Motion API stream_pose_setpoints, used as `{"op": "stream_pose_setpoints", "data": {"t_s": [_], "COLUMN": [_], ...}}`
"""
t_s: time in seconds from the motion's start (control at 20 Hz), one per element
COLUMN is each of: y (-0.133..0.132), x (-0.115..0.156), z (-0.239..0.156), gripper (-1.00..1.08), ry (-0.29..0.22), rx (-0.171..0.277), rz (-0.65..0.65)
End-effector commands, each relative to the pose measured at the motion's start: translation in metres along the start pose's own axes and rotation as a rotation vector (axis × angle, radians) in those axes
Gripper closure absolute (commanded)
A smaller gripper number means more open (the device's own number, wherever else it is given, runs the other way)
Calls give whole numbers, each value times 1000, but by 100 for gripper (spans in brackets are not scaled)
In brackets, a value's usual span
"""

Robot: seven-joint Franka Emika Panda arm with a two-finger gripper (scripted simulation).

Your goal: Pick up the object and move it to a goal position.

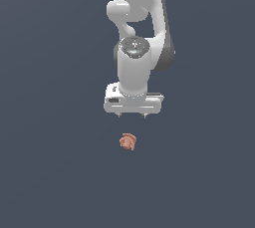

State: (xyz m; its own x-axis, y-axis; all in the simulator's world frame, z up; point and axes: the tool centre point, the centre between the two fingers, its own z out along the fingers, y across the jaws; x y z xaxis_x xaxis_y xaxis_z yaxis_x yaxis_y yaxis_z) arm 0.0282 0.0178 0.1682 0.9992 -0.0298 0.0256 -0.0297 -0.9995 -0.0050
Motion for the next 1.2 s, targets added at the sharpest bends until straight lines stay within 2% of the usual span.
{"op": "stream_pose_setpoints", "data": {"t_s": [0.0, 0.6, 1.15], "y": [2, 11, 13], "x": [8, 47, 53], "z": [10, 65, 79], "gripper": [-92, -92, -92], "ry": [-4, -21, -25], "rx": [0, -6, -9], "rz": [41, 258, 297]}}
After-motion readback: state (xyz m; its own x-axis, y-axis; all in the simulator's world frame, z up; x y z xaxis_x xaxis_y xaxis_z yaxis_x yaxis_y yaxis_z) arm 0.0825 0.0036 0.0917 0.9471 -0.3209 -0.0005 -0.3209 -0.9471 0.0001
